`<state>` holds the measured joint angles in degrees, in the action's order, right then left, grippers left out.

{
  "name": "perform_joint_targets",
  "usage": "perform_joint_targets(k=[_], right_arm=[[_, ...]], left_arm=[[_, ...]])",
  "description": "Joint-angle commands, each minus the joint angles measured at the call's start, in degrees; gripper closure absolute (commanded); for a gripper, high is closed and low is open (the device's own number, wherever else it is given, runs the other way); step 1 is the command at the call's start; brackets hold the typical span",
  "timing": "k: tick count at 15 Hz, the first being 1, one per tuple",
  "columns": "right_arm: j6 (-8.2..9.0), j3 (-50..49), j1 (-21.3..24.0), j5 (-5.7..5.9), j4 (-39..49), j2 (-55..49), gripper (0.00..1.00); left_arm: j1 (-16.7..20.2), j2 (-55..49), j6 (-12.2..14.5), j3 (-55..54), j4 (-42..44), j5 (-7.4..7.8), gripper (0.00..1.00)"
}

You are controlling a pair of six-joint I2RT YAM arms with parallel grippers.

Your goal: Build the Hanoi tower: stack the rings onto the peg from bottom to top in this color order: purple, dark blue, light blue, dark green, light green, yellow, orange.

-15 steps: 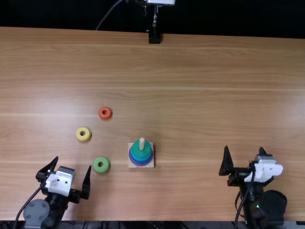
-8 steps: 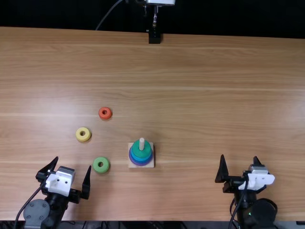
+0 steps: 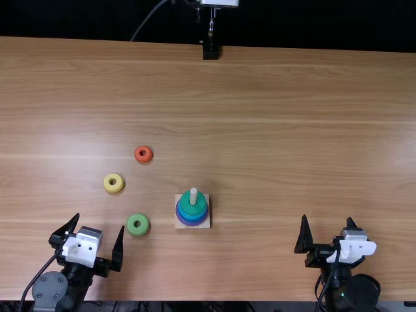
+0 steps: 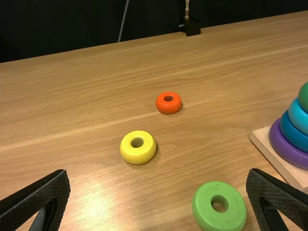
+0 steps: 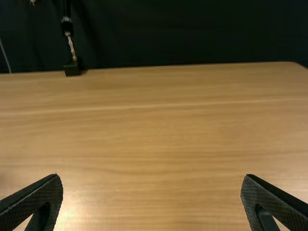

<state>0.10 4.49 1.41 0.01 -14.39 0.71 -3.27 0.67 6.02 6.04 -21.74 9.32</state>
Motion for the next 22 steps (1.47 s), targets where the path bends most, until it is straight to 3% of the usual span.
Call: perform_joint_targets(k=[1, 19, 20, 22], right_arm=[[0.11, -3.6, 0.6, 0.41, -4.2, -0.7, 0.0], [0.11, -3.6, 0.7, 0.52, -4.2, -0.7, 0.0], [0.11, -3.6, 0.7, 0.52, -4.2, -0.7, 0.0], [0.11, -3.6, 0.7, 0.52, -4.2, -0.7, 0.0]], left_arm=[[0.4, -0.7, 0.8, -6.0, -4.3, 0.59, 0.0], [-0.5, -0.7, 1.4, -6.0, -4.2, 0.28, 0.0], [-0.8, -0.7, 1.4, -6.0, -3.3, -1.2, 0.0], [-0.8, -0.7, 0.9, -3.1, 0.5, -11.22, 0.0]])
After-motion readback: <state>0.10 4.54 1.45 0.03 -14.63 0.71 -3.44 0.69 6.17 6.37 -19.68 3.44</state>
